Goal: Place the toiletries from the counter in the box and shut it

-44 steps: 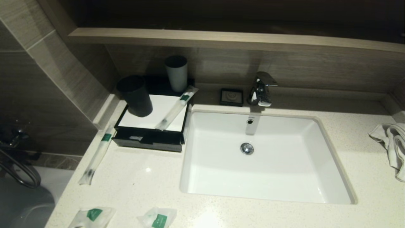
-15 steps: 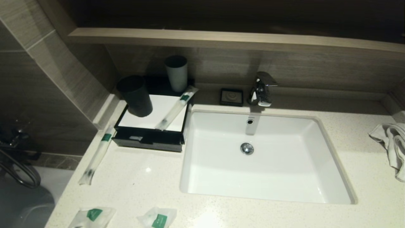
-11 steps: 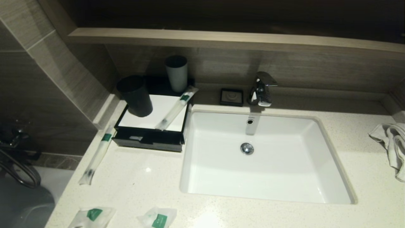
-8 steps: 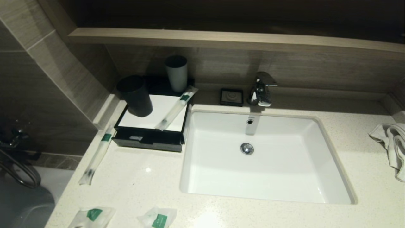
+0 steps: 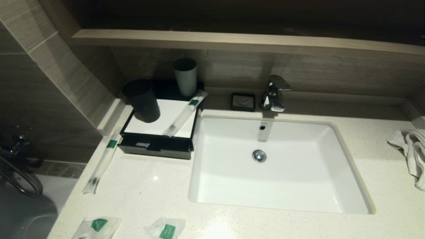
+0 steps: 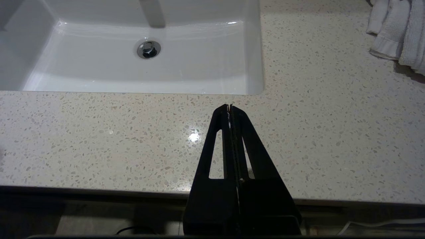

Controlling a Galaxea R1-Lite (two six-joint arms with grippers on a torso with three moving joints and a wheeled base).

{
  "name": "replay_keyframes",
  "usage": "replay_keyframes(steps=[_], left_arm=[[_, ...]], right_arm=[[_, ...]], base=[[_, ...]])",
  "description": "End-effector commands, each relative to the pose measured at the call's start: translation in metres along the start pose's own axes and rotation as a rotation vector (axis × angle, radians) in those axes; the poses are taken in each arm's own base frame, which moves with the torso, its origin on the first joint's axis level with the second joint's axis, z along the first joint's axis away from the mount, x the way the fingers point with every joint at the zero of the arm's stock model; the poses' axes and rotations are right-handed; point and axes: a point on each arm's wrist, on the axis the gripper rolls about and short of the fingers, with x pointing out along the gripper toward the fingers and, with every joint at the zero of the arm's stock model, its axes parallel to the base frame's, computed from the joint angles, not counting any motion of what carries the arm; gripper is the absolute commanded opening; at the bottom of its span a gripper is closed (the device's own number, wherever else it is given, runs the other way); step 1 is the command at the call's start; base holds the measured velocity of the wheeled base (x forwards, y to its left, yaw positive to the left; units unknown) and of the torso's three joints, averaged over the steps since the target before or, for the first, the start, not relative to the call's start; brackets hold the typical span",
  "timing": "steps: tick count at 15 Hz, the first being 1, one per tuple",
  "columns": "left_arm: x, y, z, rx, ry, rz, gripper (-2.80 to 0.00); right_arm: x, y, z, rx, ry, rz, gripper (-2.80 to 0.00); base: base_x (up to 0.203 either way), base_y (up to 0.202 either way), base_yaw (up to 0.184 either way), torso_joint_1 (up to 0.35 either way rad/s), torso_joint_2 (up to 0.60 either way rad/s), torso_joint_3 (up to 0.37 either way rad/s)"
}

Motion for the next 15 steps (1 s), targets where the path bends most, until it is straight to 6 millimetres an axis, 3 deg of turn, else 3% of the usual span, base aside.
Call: replay_keyframes(steps=[1, 8, 15], left_arm=[[-0.007, -0.001, 0.009, 0.003, -0.03, 0.004, -2.8], [-0.016, -0.001, 0.02, 0.014, -0.068, 0.005, -2.8], [-0.015, -0.001, 0.017, 0.023, -0.045, 0.014, -2.8]], right_arm=[[0.0, 0.0, 0.0, 0.0, 0.0, 0.0, -2.8], [0.0, 0.0, 0.0, 0.0, 0.001, 0.0, -2.8], [0.0, 0.0, 0.0, -0.001, 0.0, 0.0, -2.8]], base=[[0.0, 0.0, 0.0, 0.0, 0.0, 0.0], [0.0, 0.0, 0.0, 0.0, 0.0, 0.0], [0.0, 0.0, 0.0, 0.0, 0.0, 0.0]])
